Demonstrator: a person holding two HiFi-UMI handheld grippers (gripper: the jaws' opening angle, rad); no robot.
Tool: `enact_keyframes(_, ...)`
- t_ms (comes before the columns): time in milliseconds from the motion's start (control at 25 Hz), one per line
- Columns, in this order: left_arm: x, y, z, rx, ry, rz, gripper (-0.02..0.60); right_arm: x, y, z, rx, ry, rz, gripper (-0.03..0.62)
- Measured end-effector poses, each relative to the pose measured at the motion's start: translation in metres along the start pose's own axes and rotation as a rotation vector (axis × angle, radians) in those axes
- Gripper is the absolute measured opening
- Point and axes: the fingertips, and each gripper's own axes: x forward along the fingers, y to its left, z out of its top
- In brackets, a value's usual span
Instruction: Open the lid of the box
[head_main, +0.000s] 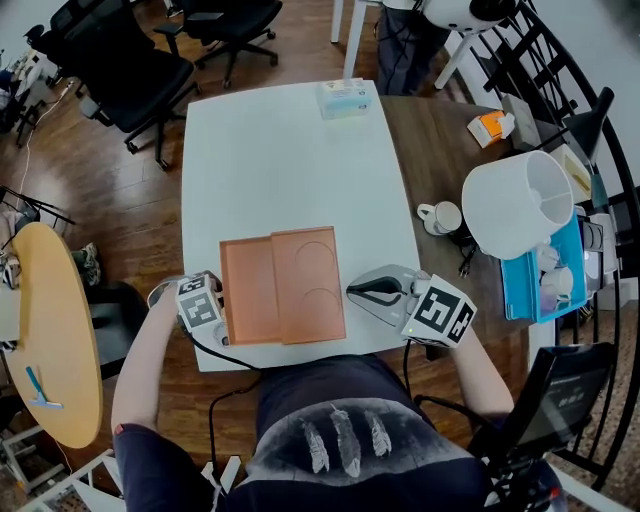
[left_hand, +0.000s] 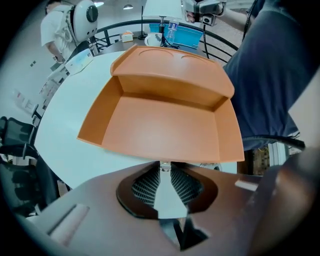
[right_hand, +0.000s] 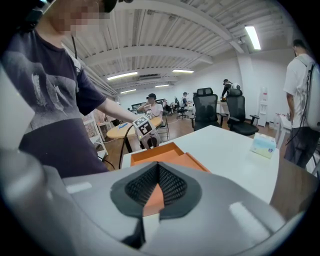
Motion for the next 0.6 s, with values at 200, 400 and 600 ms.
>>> enact_keyframes(200, 0.0012, -0.0009, -0.0009, 0.002, -0.003, -0.001, 0.084, 0.0003, 0.0016, 0.0057, -0.01, -0.007, 0.003, 0.002)
enact_keyframes(400, 0.0055, -0.0005, -0.0007, -0.032, -0.05, 0.007, 0.086, -0.0026, 0.0027, 0.0038, -0.008, -0.006, -0.005, 0.002)
enact_keyframes(600, 0.0016, -0.0009, -0.0064, -0.098, -0.076, 0.001, 0.097, -0.0039, 0.0055, 0.0021, -0.008, 0.002, -0.008, 0.002)
